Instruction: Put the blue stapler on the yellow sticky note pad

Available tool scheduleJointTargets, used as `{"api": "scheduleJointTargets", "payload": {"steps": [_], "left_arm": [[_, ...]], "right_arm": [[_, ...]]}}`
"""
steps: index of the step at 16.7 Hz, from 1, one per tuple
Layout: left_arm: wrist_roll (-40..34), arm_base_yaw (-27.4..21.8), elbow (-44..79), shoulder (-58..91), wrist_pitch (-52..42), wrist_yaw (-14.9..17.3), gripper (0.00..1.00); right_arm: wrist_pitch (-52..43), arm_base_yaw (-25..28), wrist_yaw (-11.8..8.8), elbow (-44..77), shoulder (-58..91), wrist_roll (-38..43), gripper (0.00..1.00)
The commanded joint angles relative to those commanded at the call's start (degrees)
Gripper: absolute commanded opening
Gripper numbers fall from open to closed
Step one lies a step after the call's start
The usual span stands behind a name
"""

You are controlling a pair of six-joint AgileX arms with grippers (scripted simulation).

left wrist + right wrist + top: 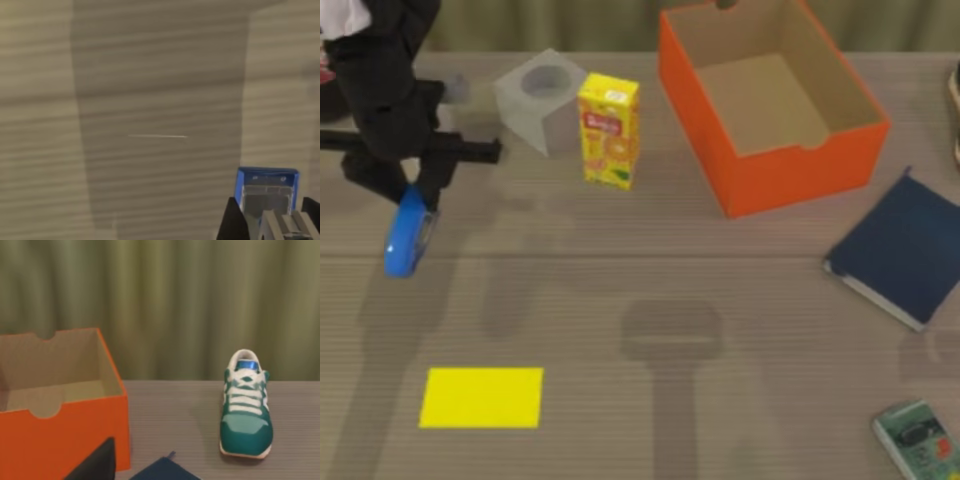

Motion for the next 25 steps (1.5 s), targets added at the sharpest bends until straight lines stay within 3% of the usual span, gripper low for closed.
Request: {"api": "scheduleJointTargets", "payload": {"steps": [7,10,14,21,25], "left_arm": [[0.22,-0.27,1.67,-1.21,-2.21,-0.02,0.00],[4.07,-2.11,-0.19,-2.96,-1.89,0.03,0.00],[16.41,-7.34,-6.56,-8.60,-0.82,0.20,0.00],[45.86,-19.27,-22.15,-21.87,1.76,0.72,0.00],[55.63,-23.83,-28.17,-27.89,3.47,0.80,0.00]], "right_arm": [[0.00,0.00,0.00,0.00,0.00,0.00,1.00],[0.00,0.00,0.00,0.00,0.00,0.00,1.00],[0.00,0.00,0.00,0.00,0.00,0.00,1.00],[0.00,0.00,0.00,0.00,0.00,0.00,1.00],[0.00,0.00,0.00,0.00,0.00,0.00,1.00]]}}
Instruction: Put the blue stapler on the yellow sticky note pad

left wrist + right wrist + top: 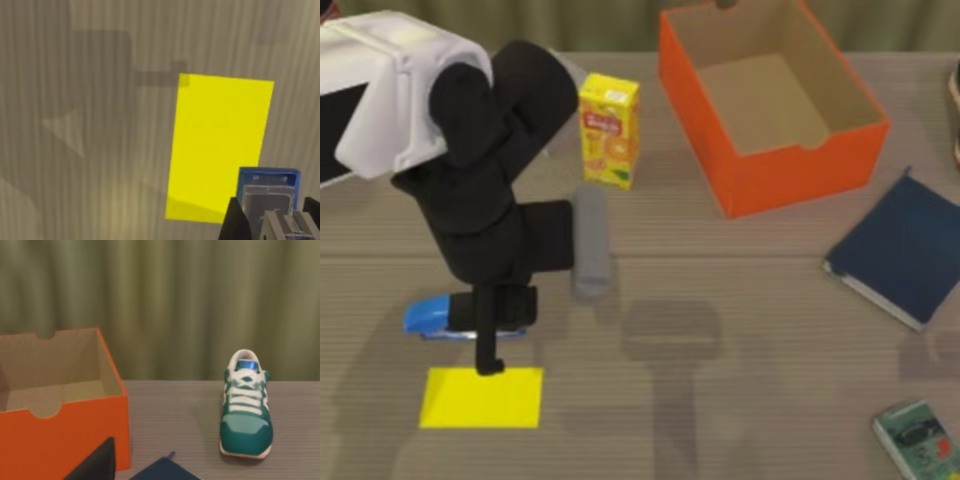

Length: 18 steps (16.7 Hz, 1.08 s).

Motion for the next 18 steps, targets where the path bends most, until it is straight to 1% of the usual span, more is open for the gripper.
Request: {"api": "scheduleJointTargets", "payload": {"steps": [2,8,11,16,18], "left_arm": [[1.25,-0.68,-0.91,-0.97,0.31,0.00,0.00],[1.38,-0.27,-1.46,-0.53,1.12,-0.04,0.00],[2.14,0.62,-5.46,0.86,6.55,0.01,0.00],[4.19,2.40,-14.83,4.52,19.84,0.25,0.00],[4.78,2.81,-17.03,5.33,22.72,0.24,0.00]], "right_arm": [[0.00,0.00,0.00,0.00,0.00,0.00,1.00],[0.00,0.00,0.00,0.00,0.00,0.00,1.00],[0.00,0.00,0.00,0.00,0.00,0.00,1.00],[0.00,0.00,0.00,0.00,0.00,0.00,1.00],[0.00,0.00,0.00,0.00,0.00,0.00,1.00]]}}
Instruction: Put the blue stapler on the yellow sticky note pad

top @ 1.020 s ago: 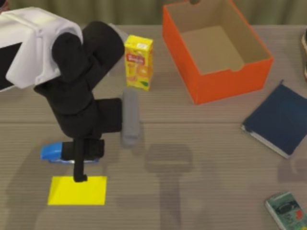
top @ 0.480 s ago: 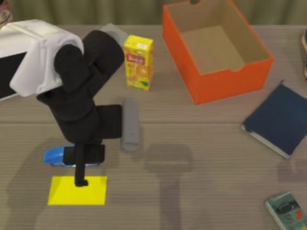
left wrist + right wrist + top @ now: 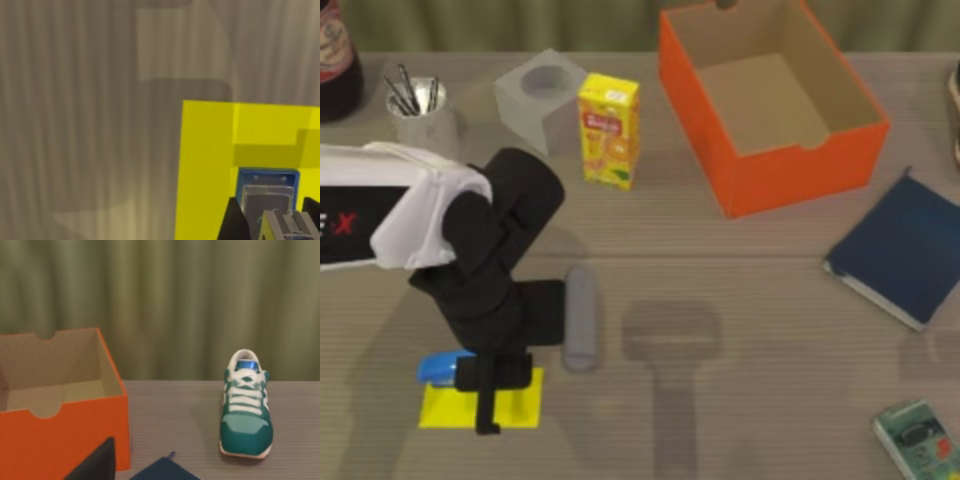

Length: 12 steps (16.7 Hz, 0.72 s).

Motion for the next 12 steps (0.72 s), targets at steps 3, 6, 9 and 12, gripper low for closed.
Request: {"api": "scheduleJointTargets", "payload": {"steps": [3,6,9,12], "left_arm": [[0.14,0.09,-0.46,0.16,0.57,-0.01,0.00],[0.14,0.09,-0.46,0.16,0.57,-0.01,0.08],[0.14,0.09,-0.46,0.16,0.57,-0.01,0.30],[0.14,0.09,-0.46,0.16,0.57,-0.01,0.53]], "right_arm": [[0.00,0.00,0.00,0.00,0.00,0.00,1.00],[0.00,0.00,0.00,0.00,0.00,0.00,1.00],[0.00,0.00,0.00,0.00,0.00,0.00,1.00],[0.00,0.00,0.00,0.00,0.00,0.00,1.00]]}}
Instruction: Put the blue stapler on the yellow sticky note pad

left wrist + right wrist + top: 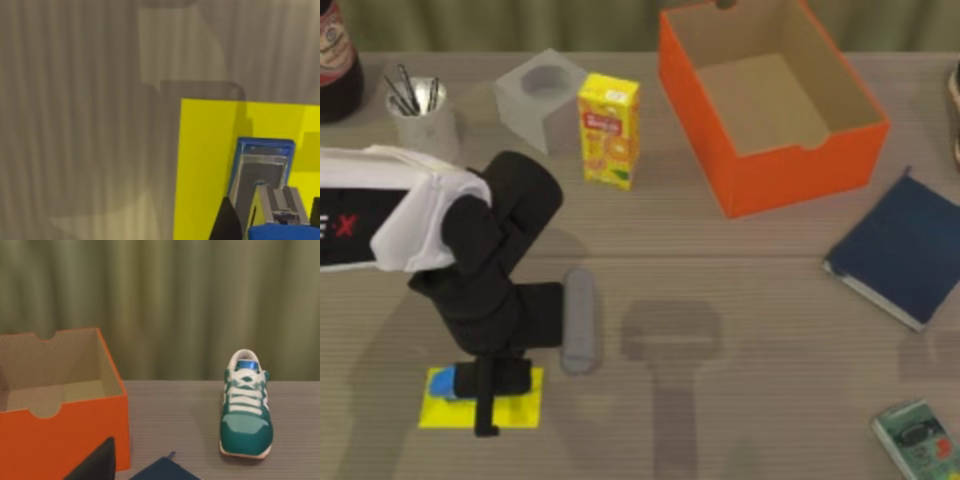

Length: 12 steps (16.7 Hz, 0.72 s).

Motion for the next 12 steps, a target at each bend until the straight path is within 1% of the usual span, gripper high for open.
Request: {"api": "scheduleJointTargets", "payload": {"steps": [6,7,12], "left_arm": [[0.00,0.00,0.00,0.00,0.00,0.00,0.98],[0.00,0.00,0.00,0.00,0.00,0.00,1.00],[0.00,0.00,0.00,0.00,0.00,0.00,1.00]], "right_arm": [[0.00,0.00,0.00,0.00,0.00,0.00,1.00],[0.00,0.00,0.00,0.00,0.00,0.00,1.00],[0.00,0.00,0.00,0.00,0.00,0.00,1.00]]}}
